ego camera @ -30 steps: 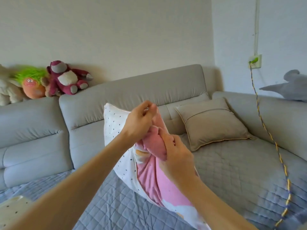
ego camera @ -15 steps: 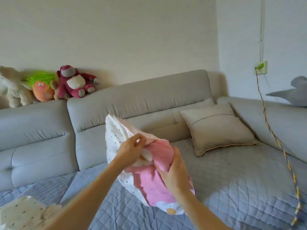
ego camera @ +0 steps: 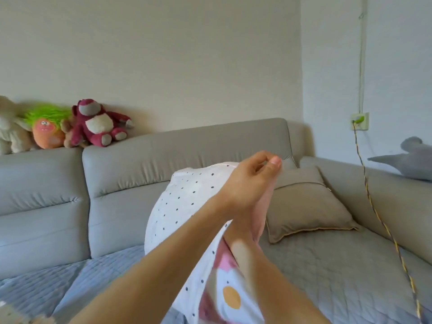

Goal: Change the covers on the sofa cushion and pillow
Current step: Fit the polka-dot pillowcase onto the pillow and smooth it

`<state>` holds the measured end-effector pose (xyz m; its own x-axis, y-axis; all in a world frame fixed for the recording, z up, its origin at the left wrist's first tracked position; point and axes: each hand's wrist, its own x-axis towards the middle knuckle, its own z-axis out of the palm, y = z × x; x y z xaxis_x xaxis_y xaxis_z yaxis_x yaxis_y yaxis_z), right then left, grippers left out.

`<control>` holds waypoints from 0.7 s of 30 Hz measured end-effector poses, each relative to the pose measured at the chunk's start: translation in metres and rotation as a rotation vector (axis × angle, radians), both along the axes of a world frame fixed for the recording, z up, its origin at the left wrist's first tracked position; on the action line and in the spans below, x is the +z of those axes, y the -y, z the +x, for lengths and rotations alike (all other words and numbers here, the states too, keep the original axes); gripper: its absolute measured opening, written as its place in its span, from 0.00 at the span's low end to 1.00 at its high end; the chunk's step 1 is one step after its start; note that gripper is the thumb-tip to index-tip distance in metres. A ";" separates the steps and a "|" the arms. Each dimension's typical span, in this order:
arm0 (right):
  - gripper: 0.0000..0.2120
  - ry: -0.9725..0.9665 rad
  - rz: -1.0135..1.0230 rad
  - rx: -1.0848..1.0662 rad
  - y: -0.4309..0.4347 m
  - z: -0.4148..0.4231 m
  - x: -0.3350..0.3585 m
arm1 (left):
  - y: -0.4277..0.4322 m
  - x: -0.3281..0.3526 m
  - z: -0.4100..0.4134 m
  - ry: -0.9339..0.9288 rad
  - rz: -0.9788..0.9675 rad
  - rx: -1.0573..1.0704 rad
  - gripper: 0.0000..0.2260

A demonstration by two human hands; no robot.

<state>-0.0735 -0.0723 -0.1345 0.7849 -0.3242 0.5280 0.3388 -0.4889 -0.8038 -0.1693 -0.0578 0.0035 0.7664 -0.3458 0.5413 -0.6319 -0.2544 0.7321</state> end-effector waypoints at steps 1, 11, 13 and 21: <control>0.21 0.001 0.043 -0.045 0.004 -0.003 -0.002 | -0.003 0.000 0.008 -0.010 0.043 0.057 0.10; 0.07 -0.468 0.682 -0.215 0.139 -0.049 -0.158 | -0.079 -0.202 0.020 -0.010 0.834 0.476 0.27; 0.09 -0.610 0.576 -0.085 0.158 -0.059 -0.151 | -0.094 -0.250 -0.007 0.061 0.739 0.548 0.28; 0.42 -0.552 -0.257 -0.165 0.156 -0.116 -0.138 | -0.124 -0.339 -0.055 -0.282 0.133 0.852 0.06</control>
